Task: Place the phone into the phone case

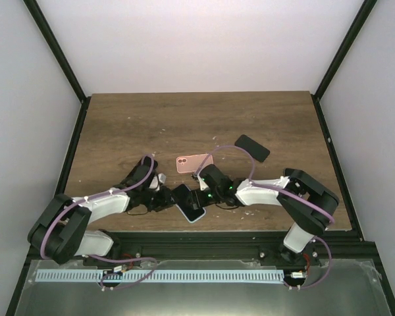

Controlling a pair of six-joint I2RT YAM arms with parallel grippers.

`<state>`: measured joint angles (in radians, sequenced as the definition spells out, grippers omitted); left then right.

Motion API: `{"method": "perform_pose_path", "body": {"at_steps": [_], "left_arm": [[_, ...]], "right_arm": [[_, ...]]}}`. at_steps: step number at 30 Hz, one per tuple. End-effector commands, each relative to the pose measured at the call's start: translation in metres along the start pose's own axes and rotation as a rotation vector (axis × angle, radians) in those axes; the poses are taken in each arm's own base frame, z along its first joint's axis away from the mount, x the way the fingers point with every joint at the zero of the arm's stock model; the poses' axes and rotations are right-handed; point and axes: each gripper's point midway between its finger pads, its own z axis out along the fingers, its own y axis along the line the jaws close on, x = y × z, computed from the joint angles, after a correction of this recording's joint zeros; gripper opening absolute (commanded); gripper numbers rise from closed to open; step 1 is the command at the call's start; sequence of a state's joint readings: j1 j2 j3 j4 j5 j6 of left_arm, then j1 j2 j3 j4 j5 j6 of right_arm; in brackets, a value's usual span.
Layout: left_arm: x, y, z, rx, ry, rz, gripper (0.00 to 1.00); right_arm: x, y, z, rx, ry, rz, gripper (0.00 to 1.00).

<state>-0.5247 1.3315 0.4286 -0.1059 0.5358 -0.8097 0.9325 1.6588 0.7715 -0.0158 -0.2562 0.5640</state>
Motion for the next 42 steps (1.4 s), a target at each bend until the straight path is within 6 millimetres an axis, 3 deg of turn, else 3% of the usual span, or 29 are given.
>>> {"method": "perform_pose_path", "body": {"at_steps": [1, 10, 19, 28, 34, 38, 42], "left_arm": [[0.004, 0.006, 0.004, -0.009, 0.009, -0.018, 0.35], [0.001, 0.004, 0.002, -0.029, 0.008, -0.009, 0.24], [0.013, 0.004, -0.001, 0.017, 0.021, -0.044, 0.29], [0.011, -0.005, -0.005, 0.047, 0.012, -0.032, 0.24], [0.014, 0.000, -0.005, 0.046, 0.008, -0.042, 0.24], [0.014, 0.002, -0.007, 0.039, -0.010, -0.045, 0.24], [0.014, 0.000, -0.009, 0.048, -0.014, -0.042, 0.24]], "right_arm": [[0.020, 0.012, -0.006, -0.159, 0.063, 0.093, 0.64], [0.007, 0.036, -0.016, -0.362, 0.038, 0.159, 0.66], [-0.005, 0.047, -0.032, -0.491, -0.019, 0.227, 0.66], [-0.007, 0.053, -0.030, -0.527, -0.014, 0.205, 0.66], [-0.010, 0.068, -0.038, -0.620, -0.024, 0.152, 0.62], [-0.011, 0.068, -0.041, -0.618, -0.037, 0.148, 0.61], [-0.008, 0.058, -0.030, -0.560, -0.021, 0.172, 0.55]]}}
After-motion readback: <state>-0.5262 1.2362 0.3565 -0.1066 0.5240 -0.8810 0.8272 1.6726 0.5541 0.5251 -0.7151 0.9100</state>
